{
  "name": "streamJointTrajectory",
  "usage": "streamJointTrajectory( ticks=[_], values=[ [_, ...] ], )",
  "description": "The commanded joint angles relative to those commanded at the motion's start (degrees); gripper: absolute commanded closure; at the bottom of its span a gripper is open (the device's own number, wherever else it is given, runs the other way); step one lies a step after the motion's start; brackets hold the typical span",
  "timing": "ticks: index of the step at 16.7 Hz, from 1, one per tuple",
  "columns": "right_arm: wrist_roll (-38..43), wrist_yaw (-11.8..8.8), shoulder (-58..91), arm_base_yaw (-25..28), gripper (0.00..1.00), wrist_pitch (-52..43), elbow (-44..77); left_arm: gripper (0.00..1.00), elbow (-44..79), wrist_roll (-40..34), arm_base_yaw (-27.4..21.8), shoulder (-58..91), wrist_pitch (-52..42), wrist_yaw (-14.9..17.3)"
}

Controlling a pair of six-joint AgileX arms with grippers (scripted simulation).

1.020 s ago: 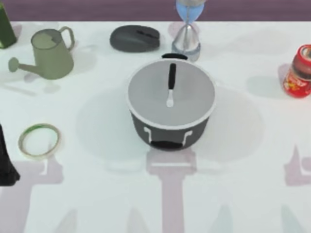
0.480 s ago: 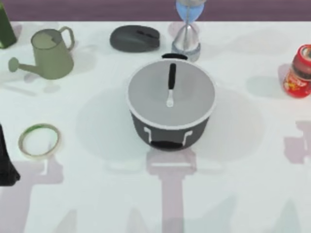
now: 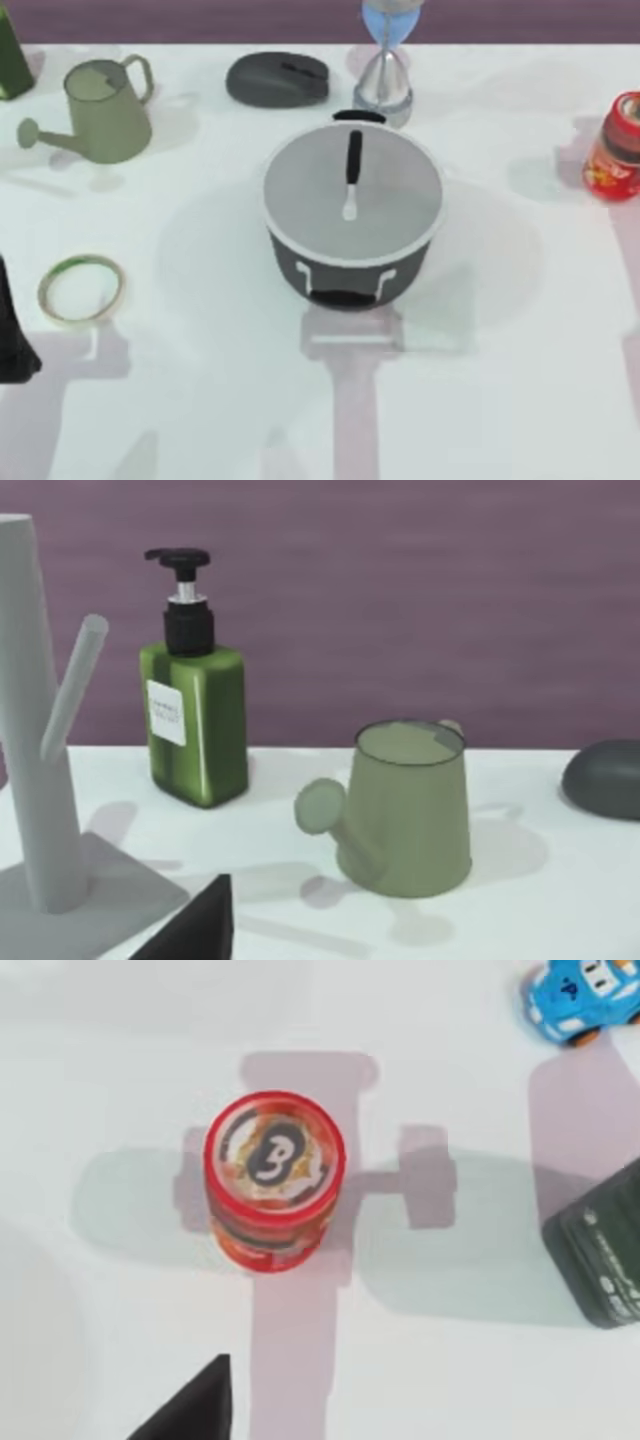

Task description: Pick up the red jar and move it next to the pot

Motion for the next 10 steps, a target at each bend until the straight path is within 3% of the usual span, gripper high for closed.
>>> streamJointTrajectory(
  ticks=[5, 10],
  values=[
    [-3.0, -1.2, 26.3, 0.9, 0.0, -10.4, 29.6, 0.0, 0.0, 0.0, 0.0, 0.0, 0.0, 0.0],
    [-6.4, -2.5, 48.3, 2.5, 0.0, -20.8, 47.0, 0.0, 0.0, 0.0, 0.0, 0.0, 0.0, 0.0]
  ],
)
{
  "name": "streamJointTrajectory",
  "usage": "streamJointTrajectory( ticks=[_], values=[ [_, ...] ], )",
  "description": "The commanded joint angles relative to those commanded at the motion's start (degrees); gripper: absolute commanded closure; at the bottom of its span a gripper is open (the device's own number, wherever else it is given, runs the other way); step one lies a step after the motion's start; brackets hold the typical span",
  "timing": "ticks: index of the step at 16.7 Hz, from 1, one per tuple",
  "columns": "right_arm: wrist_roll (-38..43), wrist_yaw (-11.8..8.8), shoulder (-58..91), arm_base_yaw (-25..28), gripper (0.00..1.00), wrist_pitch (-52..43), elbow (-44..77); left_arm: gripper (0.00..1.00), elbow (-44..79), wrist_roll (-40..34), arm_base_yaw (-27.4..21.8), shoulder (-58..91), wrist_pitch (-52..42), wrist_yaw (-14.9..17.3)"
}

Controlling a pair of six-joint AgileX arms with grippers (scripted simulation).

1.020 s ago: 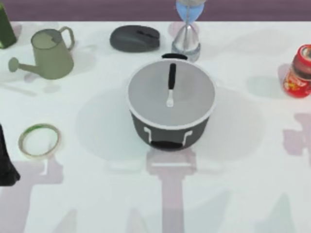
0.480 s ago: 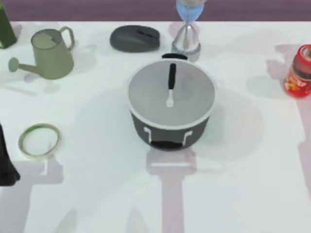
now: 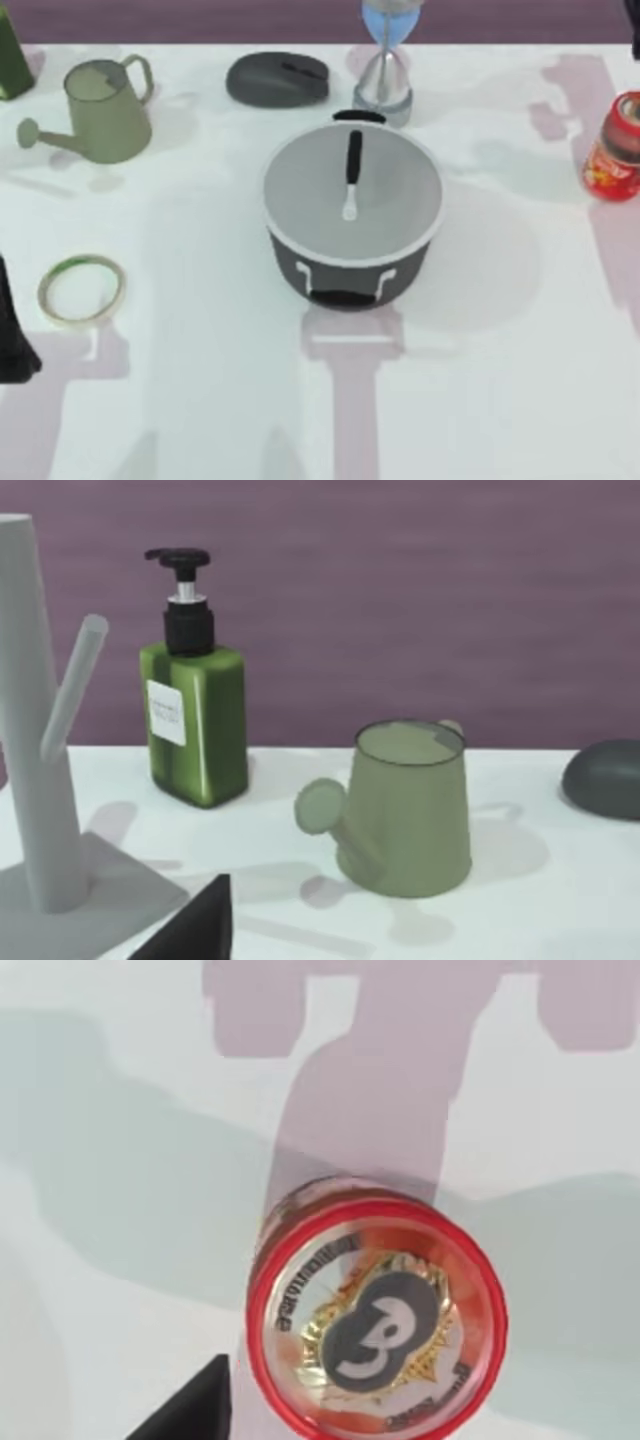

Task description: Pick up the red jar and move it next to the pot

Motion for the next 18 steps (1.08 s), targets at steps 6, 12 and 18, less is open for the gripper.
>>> streamJointTrajectory(
  ticks=[6, 12, 18],
  values=[
    [-2.2, -0.8, 11.5, 1.2, 0.0, -7.0, 5.8, 0.0, 0.0, 0.0, 0.0, 0.0, 0.0, 0.0],
    [-2.1, -0.7, 11.6, 0.9, 0.0, -6.7, 5.5, 0.0, 0.0, 0.0, 0.0, 0.0, 0.0, 0.0],
    [-2.0, -0.8, 10.8, 1.4, 0.0, 2.3, -4.1, 0.0, 0.0, 0.0, 0.0, 0.0, 0.0, 0.0]
  ],
)
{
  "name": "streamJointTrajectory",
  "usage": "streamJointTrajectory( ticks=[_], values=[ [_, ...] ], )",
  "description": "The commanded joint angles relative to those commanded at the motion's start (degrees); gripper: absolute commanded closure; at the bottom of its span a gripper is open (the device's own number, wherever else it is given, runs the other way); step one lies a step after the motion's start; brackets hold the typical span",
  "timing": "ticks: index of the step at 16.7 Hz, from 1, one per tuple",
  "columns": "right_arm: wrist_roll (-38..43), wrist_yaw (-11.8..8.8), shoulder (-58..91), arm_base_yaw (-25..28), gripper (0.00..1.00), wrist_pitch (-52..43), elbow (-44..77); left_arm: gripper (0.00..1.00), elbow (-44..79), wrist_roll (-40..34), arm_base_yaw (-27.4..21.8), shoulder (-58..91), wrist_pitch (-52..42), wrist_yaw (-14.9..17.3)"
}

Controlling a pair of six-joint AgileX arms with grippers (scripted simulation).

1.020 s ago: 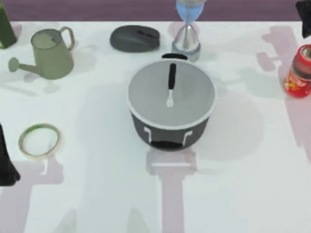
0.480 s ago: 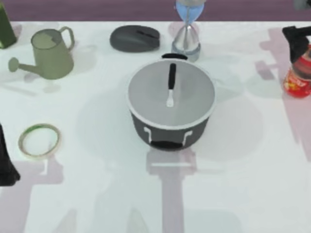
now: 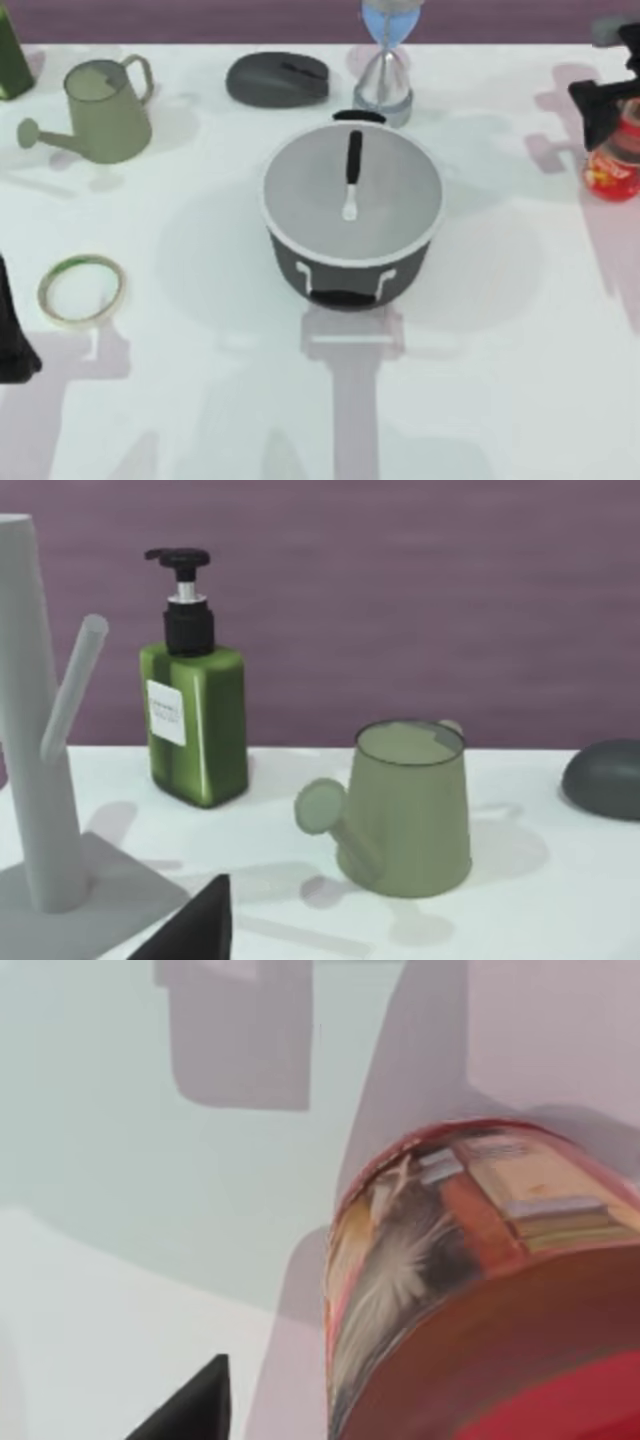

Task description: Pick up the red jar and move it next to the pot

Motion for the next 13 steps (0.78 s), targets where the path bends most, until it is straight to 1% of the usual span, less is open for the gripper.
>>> streamJointTrajectory(
  ticks=[2, 6, 13],
  values=[
    [0.1, 0.0, -0.1, 0.1, 0.0, 2.4, -2.5, 0.0, 0.0, 0.0, 0.0, 0.0, 0.0, 0.0],
    [0.1, 0.0, -0.1, 0.1, 0.0, 2.8, -2.8, 0.0, 0.0, 0.0, 0.0, 0.0, 0.0, 0.0],
    [0.1, 0.0, -0.1, 0.1, 0.53, 2.8, -2.8, 0.0, 0.0, 0.0, 0.0, 0.0, 0.0, 0.0]
  ],
)
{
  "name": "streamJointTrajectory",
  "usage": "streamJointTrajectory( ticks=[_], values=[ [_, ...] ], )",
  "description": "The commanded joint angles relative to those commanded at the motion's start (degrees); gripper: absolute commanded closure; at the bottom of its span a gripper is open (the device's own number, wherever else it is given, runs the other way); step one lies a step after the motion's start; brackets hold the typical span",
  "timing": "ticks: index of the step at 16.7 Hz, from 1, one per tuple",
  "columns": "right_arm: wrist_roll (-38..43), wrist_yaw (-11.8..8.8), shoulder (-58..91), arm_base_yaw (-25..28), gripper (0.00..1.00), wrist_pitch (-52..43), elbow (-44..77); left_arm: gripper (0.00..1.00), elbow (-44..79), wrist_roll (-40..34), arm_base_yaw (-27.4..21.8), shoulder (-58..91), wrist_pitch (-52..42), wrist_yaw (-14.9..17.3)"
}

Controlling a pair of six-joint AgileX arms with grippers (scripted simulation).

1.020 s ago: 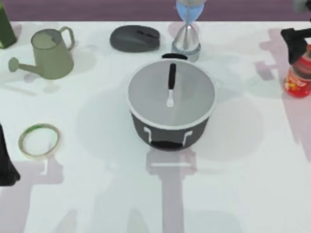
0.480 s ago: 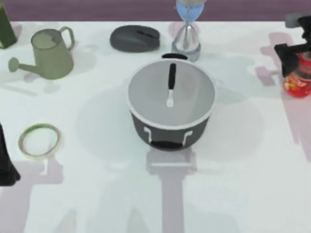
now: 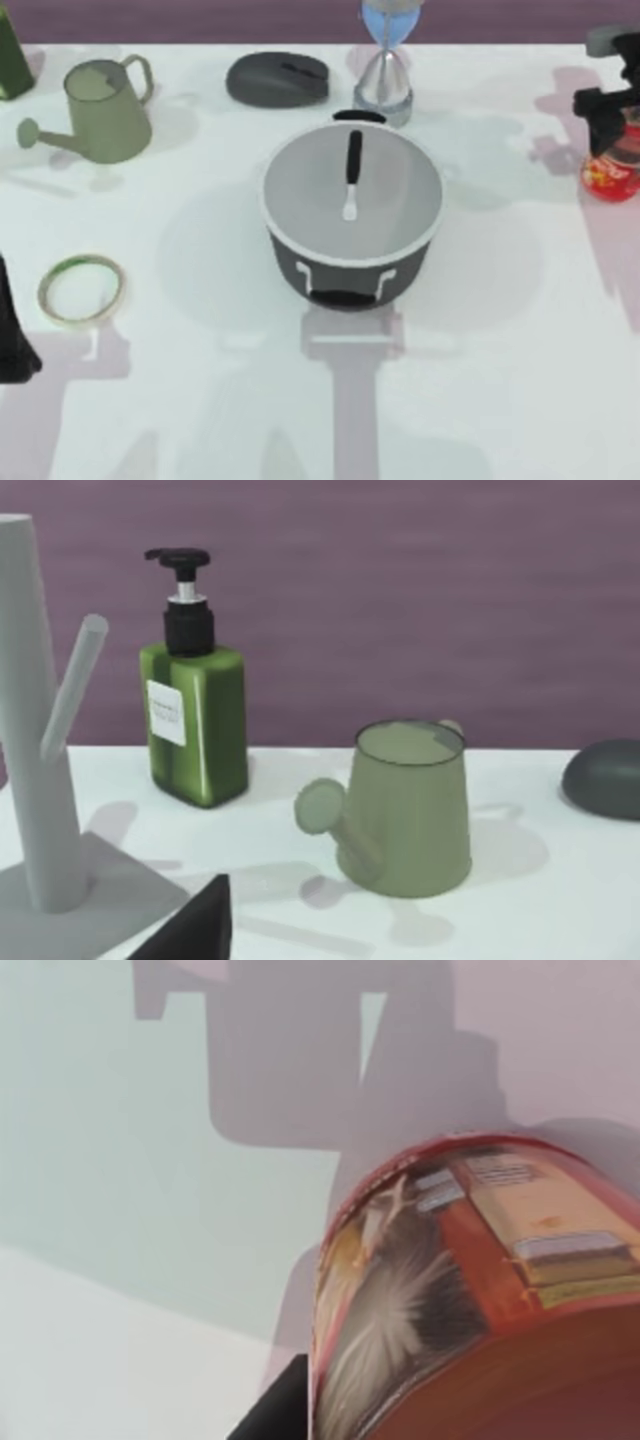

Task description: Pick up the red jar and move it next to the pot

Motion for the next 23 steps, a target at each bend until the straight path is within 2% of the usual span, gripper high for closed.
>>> streamJointTrajectory(
  ticks=[6, 17, 23],
  values=[
    [0.0, 0.0, 0.0, 0.0, 0.98, 0.0, 0.0, 0.0, 0.0, 0.0, 0.0, 0.0, 0.0, 0.0],
    [0.0, -0.1, -0.9, -0.1, 1.0, -0.1, -0.9, 0.0, 0.0, 0.0, 0.0, 0.0, 0.0, 0.0],
    [0.1, -0.3, -16.2, 0.2, 1.0, -1.5, -14.2, 0.0, 0.0, 0.0, 0.0, 0.0, 0.0, 0.0]
  ],
)
